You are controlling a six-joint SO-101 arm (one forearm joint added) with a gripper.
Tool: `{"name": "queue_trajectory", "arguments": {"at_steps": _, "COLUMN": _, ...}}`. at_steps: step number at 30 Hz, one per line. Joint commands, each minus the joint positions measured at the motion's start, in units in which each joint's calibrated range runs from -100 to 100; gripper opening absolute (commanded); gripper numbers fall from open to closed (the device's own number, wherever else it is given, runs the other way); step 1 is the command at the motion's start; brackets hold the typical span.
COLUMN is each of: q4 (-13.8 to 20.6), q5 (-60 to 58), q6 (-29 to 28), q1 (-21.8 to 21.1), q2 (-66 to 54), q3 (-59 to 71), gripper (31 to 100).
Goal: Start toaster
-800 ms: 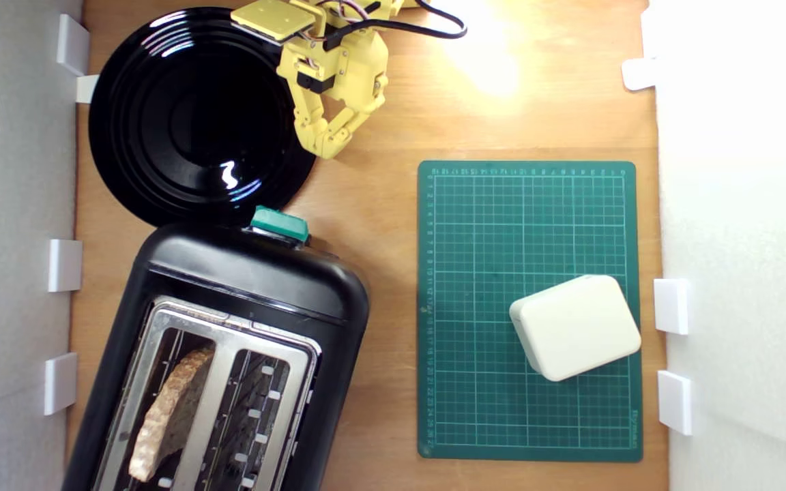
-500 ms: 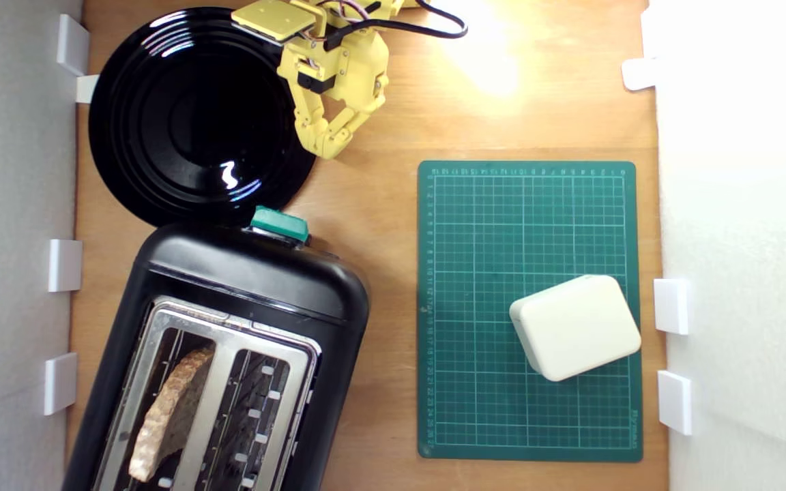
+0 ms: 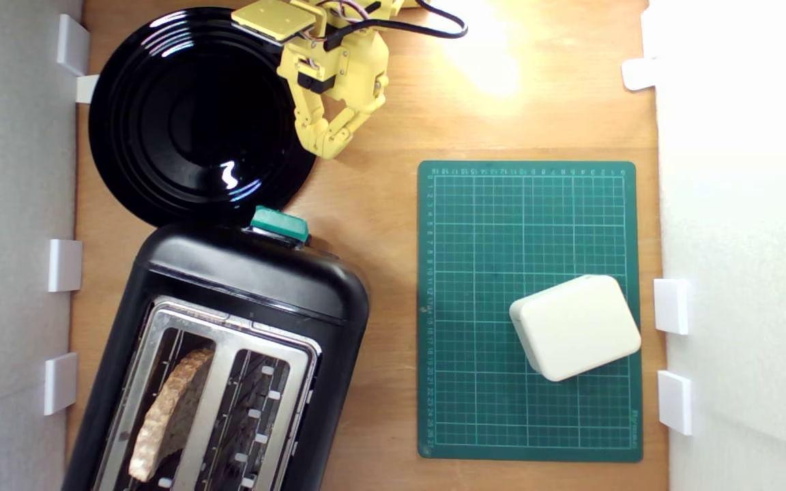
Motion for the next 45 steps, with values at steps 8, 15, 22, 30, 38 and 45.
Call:
{"name": "queue_trajectory", "arguments": {"at_steps": 8, "q4": 0.10, "q5": -0.63, "q6": 0.00, "q1": -0.18, "q2": -0.58, "q3": 0.38, "gripper": 31.4}}
{"name": "queue_trajectory", "arguments": {"at_steps": 15, "q4": 0.57, "q5": -0.63, "q6": 0.26, "q1": -0.18, "q2": -0.58, "q3": 0.38, "gripper": 31.4}}
{"name": "queue_trajectory", "arguments": {"at_steps": 22, "q4": 0.76, "q5": -0.63, "q6": 0.21, "q1": -0.18, "q2": -0.58, "q3": 0.38, "gripper": 31.4}}
{"name": "queue_trajectory", "arguments": {"at_steps": 30, "q4": 0.85, "q5": -0.63, "q6": 0.26, "q1": 0.30, "q2": -0.58, "q3": 0.38, "gripper": 31.3}}
{"name": "queue_trajectory", "arguments": {"at_steps": 38, "q4": 0.94, "q5": -0.63, "q6": 0.21, "q1": 0.38, "q2": -0.58, "q3": 0.38, "gripper": 31.3}}
{"name": "queue_trajectory", "arguments": {"at_steps": 45, "q4": 6.48, "q5": -0.63, "q6": -0.05, "q1": -0.02, "q2": -0.58, "q3": -0.44, "gripper": 31.3}}
